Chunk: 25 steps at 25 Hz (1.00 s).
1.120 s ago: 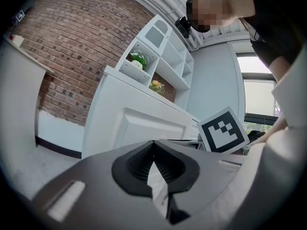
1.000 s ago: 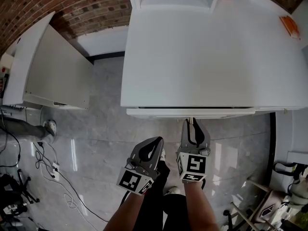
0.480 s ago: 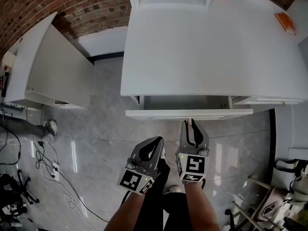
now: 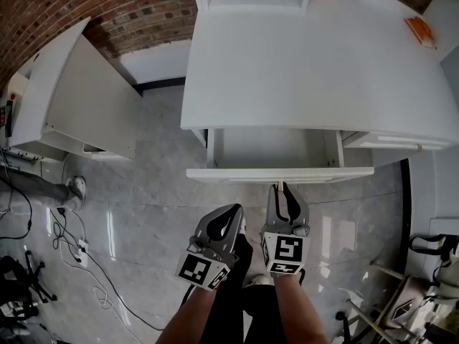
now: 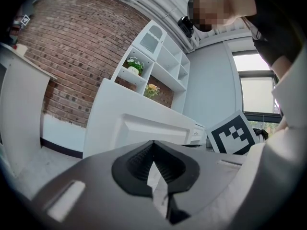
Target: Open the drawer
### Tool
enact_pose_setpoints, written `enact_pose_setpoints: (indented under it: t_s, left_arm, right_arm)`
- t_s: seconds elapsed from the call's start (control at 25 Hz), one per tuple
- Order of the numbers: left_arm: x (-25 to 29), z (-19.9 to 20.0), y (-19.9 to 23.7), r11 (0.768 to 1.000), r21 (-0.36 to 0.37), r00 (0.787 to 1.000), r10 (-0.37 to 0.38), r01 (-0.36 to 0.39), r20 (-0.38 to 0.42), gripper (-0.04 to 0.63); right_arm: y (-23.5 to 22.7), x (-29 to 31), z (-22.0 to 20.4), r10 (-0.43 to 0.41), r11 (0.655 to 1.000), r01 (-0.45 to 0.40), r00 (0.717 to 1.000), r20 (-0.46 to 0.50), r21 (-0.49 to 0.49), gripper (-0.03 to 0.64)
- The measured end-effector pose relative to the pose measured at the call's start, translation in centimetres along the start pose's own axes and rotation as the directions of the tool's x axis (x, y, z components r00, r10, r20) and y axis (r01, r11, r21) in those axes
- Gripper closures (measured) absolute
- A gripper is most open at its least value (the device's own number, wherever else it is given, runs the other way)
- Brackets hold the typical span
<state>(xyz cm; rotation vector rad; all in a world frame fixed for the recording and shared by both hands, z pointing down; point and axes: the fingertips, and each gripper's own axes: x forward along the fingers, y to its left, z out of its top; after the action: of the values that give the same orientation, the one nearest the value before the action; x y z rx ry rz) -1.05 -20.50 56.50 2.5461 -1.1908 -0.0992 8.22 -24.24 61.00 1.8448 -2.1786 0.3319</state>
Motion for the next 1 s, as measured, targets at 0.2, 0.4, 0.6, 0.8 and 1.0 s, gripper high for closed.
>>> enact_pose_setpoints:
  t_s: [0.2, 0.4, 0.6, 0.8, 1.0]
  left_arm:
    - [-1.1, -0.3, -1.1, 1.000, 0.001, 1.000, 0.003, -0.003, 0.006, 0.592]
    - [-2.4, -0.7, -2.0, 1.000, -0.003, 1.000, 0.007, -0.007, 0.006, 0.592]
    - [-3.5, -1.0, -2.8, 1.000, -0.008, 1.000, 0.005, -0.005, 0.010, 0.592]
    - [-4.0, -1.1, -2.8, 1.000, -0.011, 1.000, 0.007, -0.007, 0.016, 0.592]
    - [-4.7, -1.0, -2.6, 1.000, -0.008, 1.000, 0.015, -0.015, 0.024, 0.592]
  right_arm:
    - [0.3, -1.6, -0.5, 0.004, 1.000, -0.004, 1.000, 0.003, -0.005, 0.534]
    - [0.5, -2.9, -0.9, -0.003, 1.000, 0.003, 1.000, 0.004, -0.004, 0.543]
    - [0.7, -3.7, -1.1, -0.014, 1.000, 0.014, 1.000, -0.001, 0.005, 0.543]
    - [0.8, -4.2, -1.4, -0.020, 1.000, 0.020, 1.000, -0.006, 0.011, 0.545]
    - [1.1, -5.0, -1.7, -0.022, 1.000, 0.022, 1.000, -0.013, 0.007, 0.545]
